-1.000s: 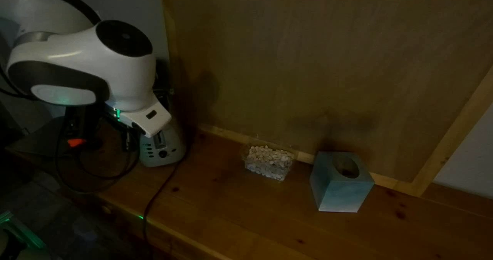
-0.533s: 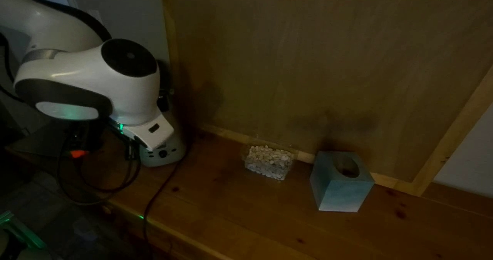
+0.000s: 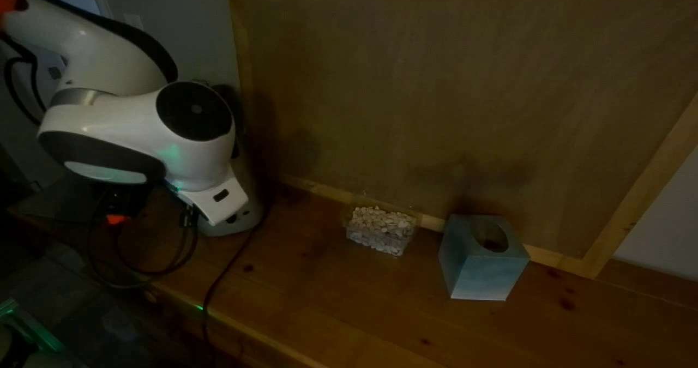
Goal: Press a button on the toaster.
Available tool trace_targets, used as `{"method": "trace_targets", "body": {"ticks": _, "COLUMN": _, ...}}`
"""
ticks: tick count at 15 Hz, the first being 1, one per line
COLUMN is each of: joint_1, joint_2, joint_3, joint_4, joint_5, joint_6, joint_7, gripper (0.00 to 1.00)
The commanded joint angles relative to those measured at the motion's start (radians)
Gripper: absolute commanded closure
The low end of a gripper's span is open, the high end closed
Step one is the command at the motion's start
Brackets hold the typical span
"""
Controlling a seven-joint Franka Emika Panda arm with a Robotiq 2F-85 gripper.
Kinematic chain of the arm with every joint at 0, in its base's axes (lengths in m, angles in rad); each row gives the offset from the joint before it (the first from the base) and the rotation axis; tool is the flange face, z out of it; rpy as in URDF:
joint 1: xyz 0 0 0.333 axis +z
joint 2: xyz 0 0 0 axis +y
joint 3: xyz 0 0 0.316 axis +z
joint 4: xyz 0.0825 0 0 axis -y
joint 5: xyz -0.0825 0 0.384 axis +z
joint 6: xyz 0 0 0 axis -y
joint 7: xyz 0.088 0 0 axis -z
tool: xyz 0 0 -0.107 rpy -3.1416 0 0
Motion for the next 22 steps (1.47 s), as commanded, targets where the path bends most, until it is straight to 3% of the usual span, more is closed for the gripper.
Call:
{"method": "trace_targets", "body": {"ticks": 1, "joint_1": -0.017, "joint_2": 0.048, "joint_3": 0.002, "joint_4": -0.002, "joint_5": 0.044, "joint_6": -0.013, "joint_7": 0.057, "gripper": 1.0}}
{"method": "trace_targets", "body": {"ticks": 15, "joint_1": -0.133, "joint_2": 0.114, "joint_3": -0.043, "joint_4": 0.005, "joint_5": 0.208, "joint_6": -0.182, "joint_7": 0.296, "gripper": 1.0}}
{"method": "trace_targets", "body": {"ticks": 22, "joint_1": -0.152, "joint_2": 0.106, "joint_3": -0.032, "joint_4": -0.001, "joint_5": 0.212, "joint_6": -0.174, "joint_7": 0.277, "gripper": 0.99}}
